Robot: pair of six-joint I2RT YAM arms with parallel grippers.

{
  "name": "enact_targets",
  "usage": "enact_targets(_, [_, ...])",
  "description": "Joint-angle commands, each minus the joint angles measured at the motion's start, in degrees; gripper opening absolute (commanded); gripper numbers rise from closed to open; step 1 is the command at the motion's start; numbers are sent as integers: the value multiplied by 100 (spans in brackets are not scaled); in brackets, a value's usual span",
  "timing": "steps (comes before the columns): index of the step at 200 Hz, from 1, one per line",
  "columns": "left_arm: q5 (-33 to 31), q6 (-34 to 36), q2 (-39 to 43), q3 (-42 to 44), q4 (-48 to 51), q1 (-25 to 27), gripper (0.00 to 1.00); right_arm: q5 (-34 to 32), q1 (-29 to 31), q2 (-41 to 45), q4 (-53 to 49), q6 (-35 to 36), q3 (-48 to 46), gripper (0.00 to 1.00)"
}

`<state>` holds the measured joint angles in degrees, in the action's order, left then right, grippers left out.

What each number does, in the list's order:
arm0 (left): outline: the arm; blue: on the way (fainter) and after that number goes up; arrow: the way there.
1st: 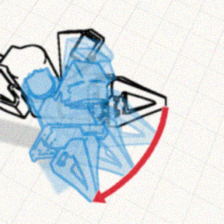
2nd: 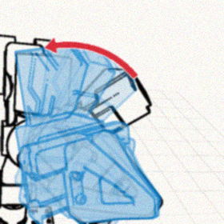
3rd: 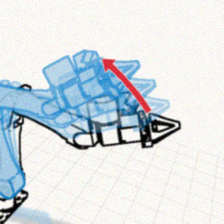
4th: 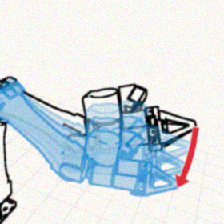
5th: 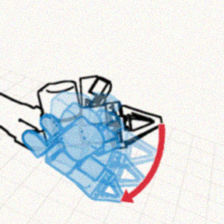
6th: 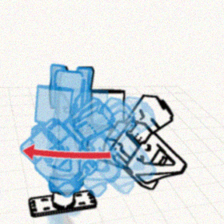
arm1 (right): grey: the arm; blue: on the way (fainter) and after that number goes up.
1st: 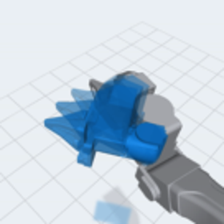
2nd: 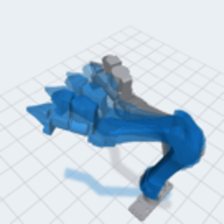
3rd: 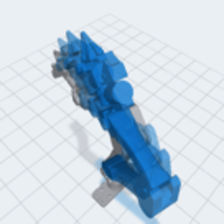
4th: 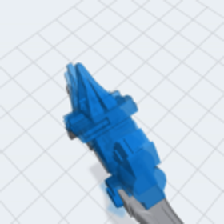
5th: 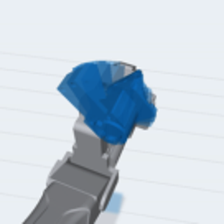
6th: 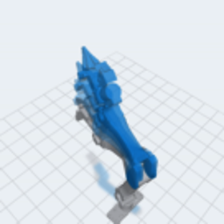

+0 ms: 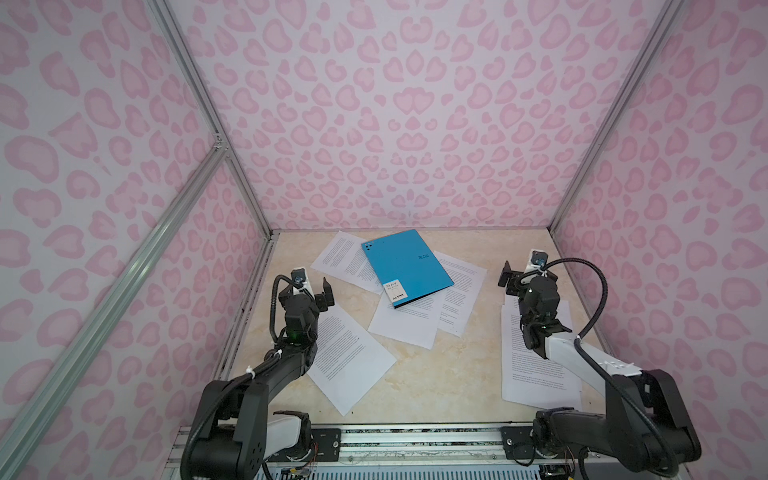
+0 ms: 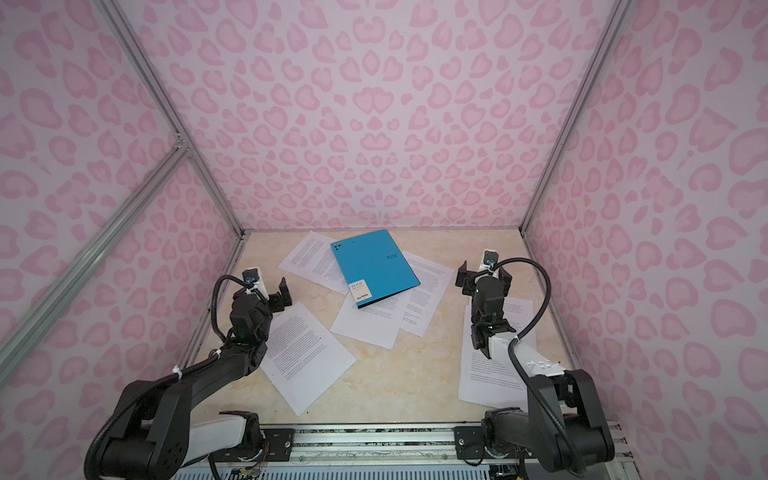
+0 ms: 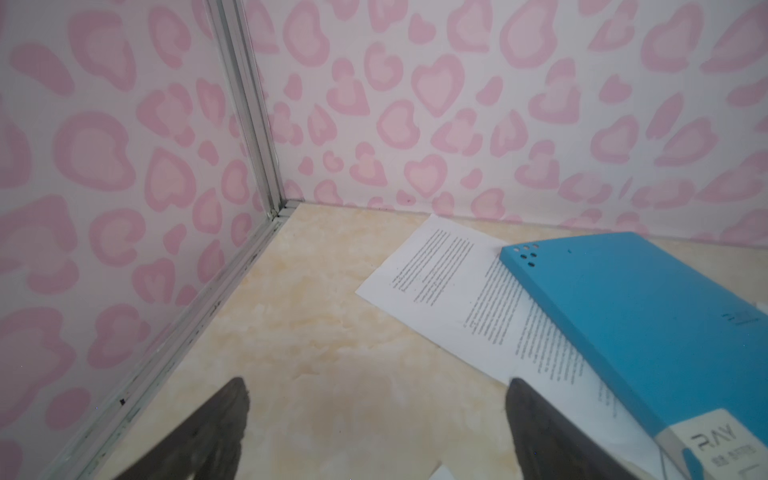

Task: Put the files into the folder
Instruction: 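Reach the left gripper to the blue folder's near edge while the right gripper moves forward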

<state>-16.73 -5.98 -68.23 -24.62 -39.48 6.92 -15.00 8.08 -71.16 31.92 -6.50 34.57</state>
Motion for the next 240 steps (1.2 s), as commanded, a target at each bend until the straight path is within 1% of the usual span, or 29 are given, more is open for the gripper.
enact_targets(1, [134, -1334, 631, -403, 1653, 20, 97, 117, 19, 395, -2131, -1255, 490, 99])
enact_targets(13, [522, -2114, 872, -659, 2233, 1, 97, 699, -131, 592, -2218, -1767, 524, 99])
enact_targets(23, [697, -2745, 965, -934, 2908, 2, 97, 1009, -318, 708, -2268, -2635, 395, 99])
enact_targets(31, [1017, -2980, 987, -1118, 3304, -27, 97, 1325, -569, 772, -2383, -3426, 278, 99])
enact_targets(36, [1368, -3018, 982, -1183, 3349, -40, 97, 1668, -797, 807, -2308, -3723, 187, 99])
enact_targets(37, [1450, -3020, 976, -1193, 3345, -41, 97, 1912, -846, 811, -2267, -3751, 187, 99])
enact_targets(42, [1854, -2993, 957, -1248, 3334, -45, 97, 2442, -1071, 841, -2014, -3858, 50, 99])
enact_targets(48, [2275, -2934, 915, -1344, 3356, -27, 98, 2805, -1232, 886, -1686, -3947, -128, 99])
enact_targets(54, [2544, -2927, 864, -1457, 3474, 41, 97, 2851, -1273, 966, -1505, -4077, -301, 99])
enact_targets(65, [2814, -2885, 775, -1613, 3650, 265, 97, 2871, -1253, 1109, -1368, -4224, -539, 99])
enact_targets(76, [2990, -2749, 662, -1752, 3777, 568, 97, 2865, -1141, 1227, -1577, -4241, -639, 99])
enact_targets(81, [2989, -2659, 612, -1820, 3832, 792, 97, 2863, -1044, 1275, -1703, -4203, -643, 99])
enact_targets(96, [2650, -2165, 304, -2150, 4206, 1478, 97, 2795, -710, 1444, -2142, -3931, -638, 99])
enact_targets(111, [1858, -1569, -225, -2624, 4708, 2182, 97, 2647, -331, 1667, -2399, -3655, -721, 99])
enact_targets(131, [891, -771, -864, -3054, 5001, 2978, 97, 2409, 238, 1947, -2206, -3405, -1078, 99])
enact_targets(139, [364, -331, -1159, -3222, 5035, 3308, 97, 2238, 494, 1990, -2037, -3226, -1233, 99])
enact_targets(152, [-596, 447, -1671, -3516, 5048, 3825, 97, 1648, 938, 1942, -1908, -2983, -1373, 99])
enact_targets(161, [-1164, 998, -2059, -3681, 4990, 4083, 98, 1387, 1168, 1804, -1717, -2836, -1429, 99])
enact_targets(166, [-1446, 1278, -2268, -3744, 4905, 4185, 100, 1298, 1267, 1710, -1629, -2790, -1443, 99])
enact_targets(173, [-1790, 1647, -2536, -3829, 4792, 4296, 98, 1324, 1294, 1578, -1568, -2802, -1415, 99])
enact_targets(190, [-2237, 2380, -3026, -3815, 4320, 4388, 95, 1532, 1284, 1425, -1491, -2864, -1378, 98])
enact_targets(204, [-2333, 2841, -3299, -3752, 3896, 4380, 91, 1635, 1280, 1416, -1250, -2947, -1483, 98])
enact_targets(224, [-2471, 3420, -3548, -3652, 3296, 4358, 91, 1578, 1258, 1456, -1257, -2914, -1505, 98])
enact_targets(240, [-2486, 3708, -3674, -3607, 2901, 4304, 90, 1619, 1234, 1464, -1250, -2935, -1503, 98])
